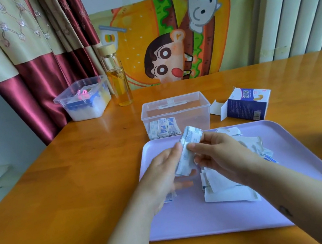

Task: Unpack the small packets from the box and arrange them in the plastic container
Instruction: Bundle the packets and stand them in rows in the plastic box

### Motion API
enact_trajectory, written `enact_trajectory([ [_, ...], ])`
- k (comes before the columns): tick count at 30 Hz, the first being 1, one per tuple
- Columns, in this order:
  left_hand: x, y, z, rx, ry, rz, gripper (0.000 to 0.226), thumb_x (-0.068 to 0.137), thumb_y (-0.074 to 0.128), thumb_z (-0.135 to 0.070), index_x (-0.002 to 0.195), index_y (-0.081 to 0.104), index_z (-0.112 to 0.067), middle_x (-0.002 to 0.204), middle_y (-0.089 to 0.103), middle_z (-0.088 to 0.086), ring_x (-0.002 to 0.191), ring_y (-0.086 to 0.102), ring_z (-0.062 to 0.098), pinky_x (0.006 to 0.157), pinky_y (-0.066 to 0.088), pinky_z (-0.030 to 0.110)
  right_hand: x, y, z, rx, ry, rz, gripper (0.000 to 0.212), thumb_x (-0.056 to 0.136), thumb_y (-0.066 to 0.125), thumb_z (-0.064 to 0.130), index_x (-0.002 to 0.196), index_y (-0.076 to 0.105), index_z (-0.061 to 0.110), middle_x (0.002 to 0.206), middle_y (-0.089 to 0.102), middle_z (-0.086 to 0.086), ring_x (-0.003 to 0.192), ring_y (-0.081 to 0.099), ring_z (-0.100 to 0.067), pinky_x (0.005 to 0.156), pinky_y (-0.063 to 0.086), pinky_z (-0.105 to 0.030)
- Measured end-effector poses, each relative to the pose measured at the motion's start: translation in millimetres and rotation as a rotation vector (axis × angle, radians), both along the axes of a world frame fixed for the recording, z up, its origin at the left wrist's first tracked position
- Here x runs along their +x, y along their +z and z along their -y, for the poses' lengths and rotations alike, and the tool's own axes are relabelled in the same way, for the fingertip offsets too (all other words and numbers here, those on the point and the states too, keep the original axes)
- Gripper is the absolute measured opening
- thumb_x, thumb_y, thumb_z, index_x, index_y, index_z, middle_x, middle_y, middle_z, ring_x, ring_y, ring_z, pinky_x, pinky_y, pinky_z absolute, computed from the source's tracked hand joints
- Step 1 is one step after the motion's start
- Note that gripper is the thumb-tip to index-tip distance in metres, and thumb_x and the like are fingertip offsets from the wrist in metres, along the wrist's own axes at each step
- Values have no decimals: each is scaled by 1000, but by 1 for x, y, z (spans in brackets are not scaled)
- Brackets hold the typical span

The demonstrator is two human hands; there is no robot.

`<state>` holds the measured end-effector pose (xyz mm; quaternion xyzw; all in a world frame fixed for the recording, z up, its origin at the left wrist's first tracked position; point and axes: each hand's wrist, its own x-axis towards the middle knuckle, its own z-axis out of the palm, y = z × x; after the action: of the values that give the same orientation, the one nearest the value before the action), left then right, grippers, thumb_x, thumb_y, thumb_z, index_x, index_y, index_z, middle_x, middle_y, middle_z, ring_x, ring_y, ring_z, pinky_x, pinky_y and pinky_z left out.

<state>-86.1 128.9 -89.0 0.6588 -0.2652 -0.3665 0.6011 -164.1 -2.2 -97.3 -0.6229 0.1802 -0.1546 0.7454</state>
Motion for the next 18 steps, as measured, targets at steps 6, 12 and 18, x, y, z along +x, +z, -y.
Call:
enact_trajectory([
  [6, -2, 2, -7, 76, -89, 8, 22, 98, 44, -23, 106, 63, -13, 77, 63, -3, 65, 60, 6, 59, 52, 22, -8, 19, 5, -409, 29, -8, 28, 85, 65, 4, 110, 57, 15, 90, 66, -3, 61, 62, -11, 61, 50, -26],
  [12, -5, 9, -10, 81, -304, -132, 20, 95, 49, -18, 110, 62, -13, 90, 66, 4, 85, 68, 18, 66, 56, 30, -15, 36, 12, -703, 149, 18, 11, 91, 55, 1, 99, 59, 7, 72, 65, 5, 62, 63, -12, 64, 53, -23],
  [18, -5, 17, -11, 142, -359, 3, 14, 96, 49, -19, 93, 62, -18, 63, 58, -11, 67, 57, 5, 58, 48, 23, -23, 51, 19, -949, 234, 46, 26, 91, 57, 8, 109, 53, 25, 90, 63, 4, 74, 65, -14, 74, 54, -25],
])
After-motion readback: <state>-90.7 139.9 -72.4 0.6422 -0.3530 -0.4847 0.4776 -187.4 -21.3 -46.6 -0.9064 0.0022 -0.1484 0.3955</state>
